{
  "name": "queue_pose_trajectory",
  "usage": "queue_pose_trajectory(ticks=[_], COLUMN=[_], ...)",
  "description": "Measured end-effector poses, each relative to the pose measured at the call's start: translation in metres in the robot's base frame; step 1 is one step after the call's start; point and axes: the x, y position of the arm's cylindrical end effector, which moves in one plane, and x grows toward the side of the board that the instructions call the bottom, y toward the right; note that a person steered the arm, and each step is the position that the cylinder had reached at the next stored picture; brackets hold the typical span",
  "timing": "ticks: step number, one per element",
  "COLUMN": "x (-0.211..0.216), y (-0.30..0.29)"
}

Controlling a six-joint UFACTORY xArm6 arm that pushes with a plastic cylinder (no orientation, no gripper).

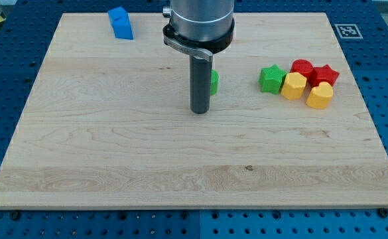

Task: Move the green circle slightly towards the top center

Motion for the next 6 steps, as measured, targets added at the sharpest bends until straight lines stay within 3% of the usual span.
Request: queue_pose_trajectory(ticks=[3, 6], x=[-0.05, -0.062], y=[0.02, 0.018])
